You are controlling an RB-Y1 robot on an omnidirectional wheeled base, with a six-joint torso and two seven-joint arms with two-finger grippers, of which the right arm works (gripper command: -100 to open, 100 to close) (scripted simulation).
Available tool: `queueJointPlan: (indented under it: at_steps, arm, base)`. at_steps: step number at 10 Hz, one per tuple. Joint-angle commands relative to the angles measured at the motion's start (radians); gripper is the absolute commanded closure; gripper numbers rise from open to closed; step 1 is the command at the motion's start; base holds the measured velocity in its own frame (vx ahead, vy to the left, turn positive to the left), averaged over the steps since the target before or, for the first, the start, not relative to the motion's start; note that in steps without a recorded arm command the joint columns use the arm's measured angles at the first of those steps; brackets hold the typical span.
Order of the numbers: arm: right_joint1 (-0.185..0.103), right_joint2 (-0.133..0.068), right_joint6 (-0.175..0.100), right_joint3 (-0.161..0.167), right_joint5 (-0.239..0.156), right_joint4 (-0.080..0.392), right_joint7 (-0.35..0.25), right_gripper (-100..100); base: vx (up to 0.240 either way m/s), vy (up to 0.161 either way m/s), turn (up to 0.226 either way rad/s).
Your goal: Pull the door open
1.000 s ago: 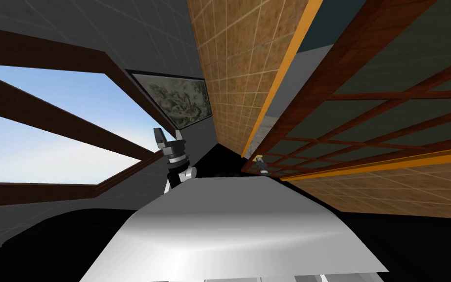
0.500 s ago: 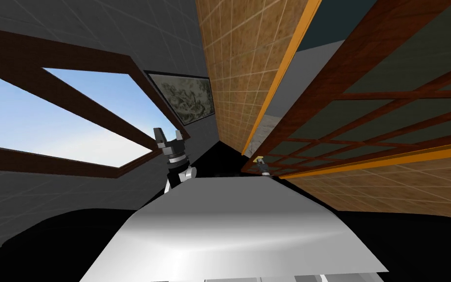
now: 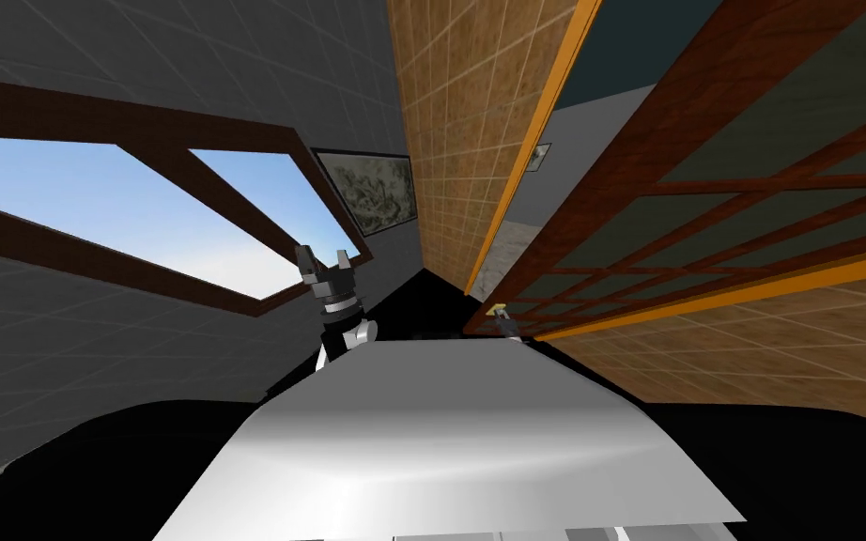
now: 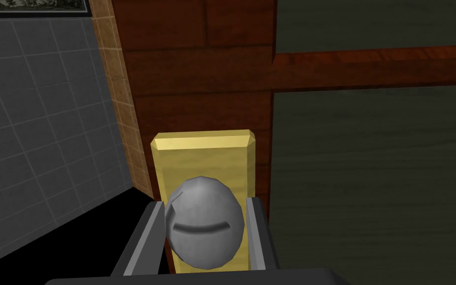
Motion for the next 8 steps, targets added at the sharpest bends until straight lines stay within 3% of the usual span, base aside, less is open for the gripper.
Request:
queueJointPlan:
  at_steps: [1,8]
  arm:
    - [0.005,-0.008,-0.021,0.003,0.006,0.011,-0.009,100]
    - [0.027,-0.044,-0.114,0.014,0.030,0.057,-0.051,100]
  base:
    - [-0.138,-0.025,0.139]
    - [-0.211,-0.058,0.146]
